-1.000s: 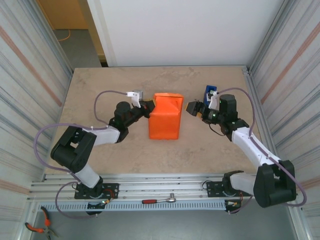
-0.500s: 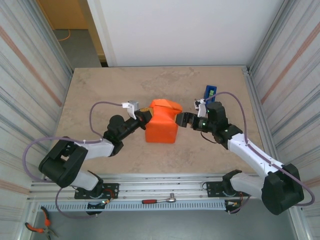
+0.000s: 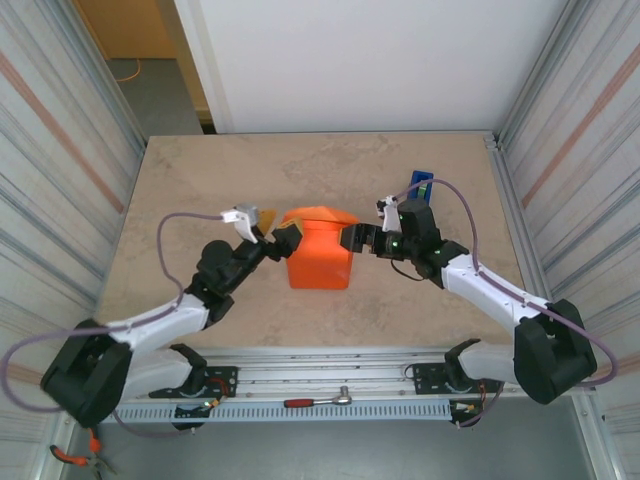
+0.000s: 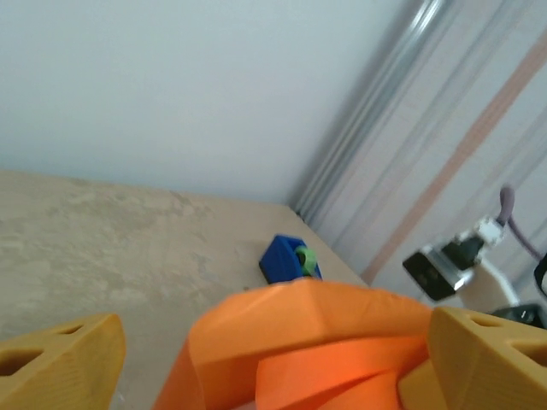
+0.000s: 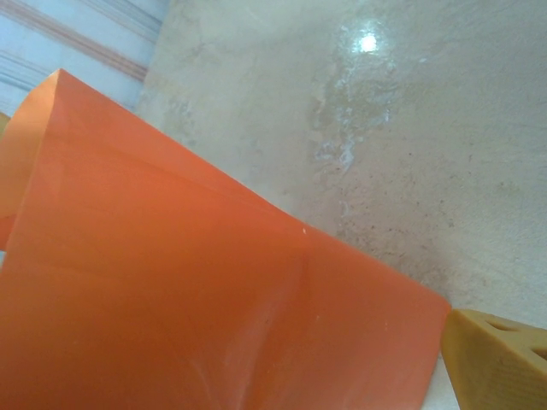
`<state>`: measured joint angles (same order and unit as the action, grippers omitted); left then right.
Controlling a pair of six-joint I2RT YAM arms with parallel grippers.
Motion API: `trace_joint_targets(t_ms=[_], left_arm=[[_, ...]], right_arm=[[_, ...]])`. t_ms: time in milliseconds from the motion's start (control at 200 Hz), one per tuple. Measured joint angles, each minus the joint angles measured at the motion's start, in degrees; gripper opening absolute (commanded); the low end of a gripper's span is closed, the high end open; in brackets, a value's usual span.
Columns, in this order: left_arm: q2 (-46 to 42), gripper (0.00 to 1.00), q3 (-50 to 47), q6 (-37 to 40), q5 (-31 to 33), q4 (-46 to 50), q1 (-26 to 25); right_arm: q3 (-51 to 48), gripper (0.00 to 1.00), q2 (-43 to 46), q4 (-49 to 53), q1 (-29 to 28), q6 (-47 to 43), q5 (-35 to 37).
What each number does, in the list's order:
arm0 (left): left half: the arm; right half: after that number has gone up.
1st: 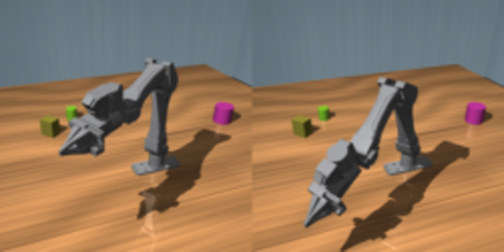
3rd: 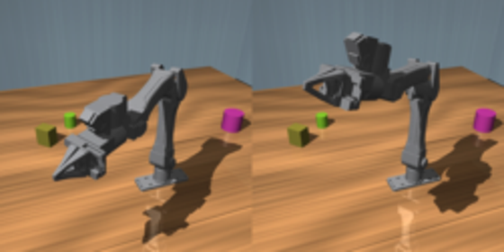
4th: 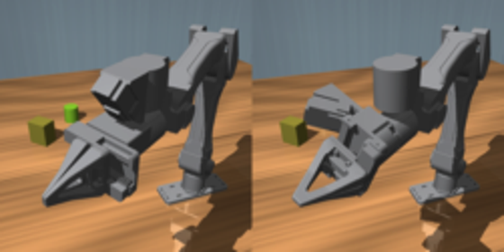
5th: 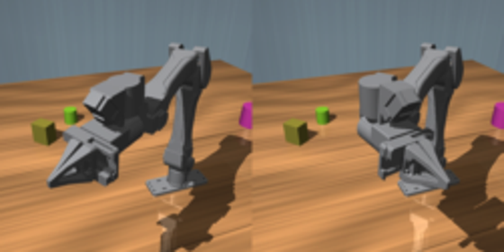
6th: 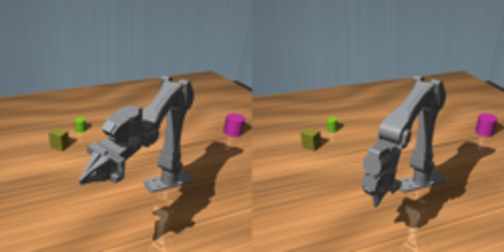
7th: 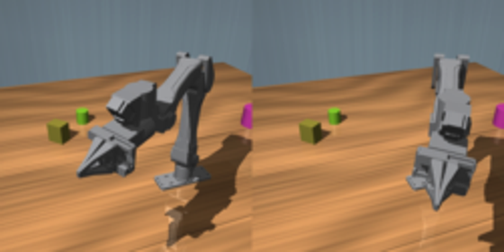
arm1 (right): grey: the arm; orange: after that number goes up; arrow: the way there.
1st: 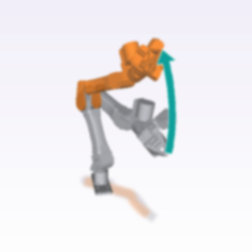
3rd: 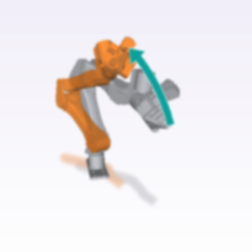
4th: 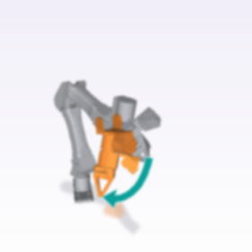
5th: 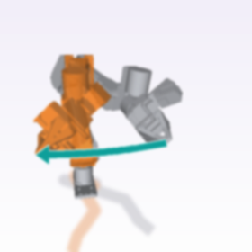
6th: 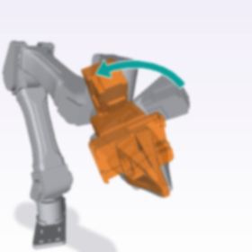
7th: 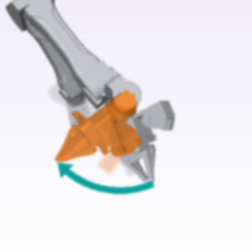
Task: Wrap the gift box in paper
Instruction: Stand up the gift box at the center of the table, then move the gift box to the center of the table.
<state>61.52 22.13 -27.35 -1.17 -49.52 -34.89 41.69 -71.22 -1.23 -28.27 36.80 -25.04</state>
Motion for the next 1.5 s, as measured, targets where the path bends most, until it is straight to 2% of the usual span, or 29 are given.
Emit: trace_joint_targets(t_ms=[120,256,311,481,666,847,1037,1243,1283,1378,1503], left_arm=[[-9.44,0.96,1.97,0.5,5.62,13.09,0.17],[-11.61,0.93,10.51,0.68,7.91,30.03,1.55],[-10.73,0.92,15.08,0.79,7.89,37.4,2.36],[-3.82,0.85,28.98,1.97,6.75,55.1,3.82],[6.51,0.78,41.35,4.85,4.13,68.81,3.82],[12.94,0.77,47.78,7.28,2.54,76.61,3.82],[15.21,0.75,49.66,8.79,0.72,80.43,3.82],[15.69,0.66,49.64,9.57,-1.44,81.68,3.82],[15.85,0.63,49.59,9.6,-2.1,81.68,3.82],[16.44,0.48,49.16,9.68,-3.78,81.24,3.82],[18.58,0.24,48.94,9.55,-5.64,80.43,3.82]], right_arm=[[0.83,0.98,0.07,0.72,-0.28,0.02,0.24],[4.39,0.99,1.57,5.33,-0.28,0.04,2.54],[7.3,0.99,2.08,8.81,-0.2,0.09,3.65],[18.38,0.82,1.22,19.37,1.01,0.59,5.38],[30.05,0.67,-5.84,31.15,1.25,-0.68,6.19],[33.73,0.64,-11.72,38.88,0.52,-2.71,7.41],[33.81,0.64,-12.9,42.95,-0.66,-4.46,8.76],[33.81,0.64,-12.9,43.85,-1.03,-5.29,8.85],[33.83,0.63,-12.92,43.95,-1.03,-5.62,8.83],[33.86,0.58,-13.09,44.0,-1.03,-5.97,8.81],[34.27,0.35,-13.75,43.95,-1.03,-6.16,8.85]])
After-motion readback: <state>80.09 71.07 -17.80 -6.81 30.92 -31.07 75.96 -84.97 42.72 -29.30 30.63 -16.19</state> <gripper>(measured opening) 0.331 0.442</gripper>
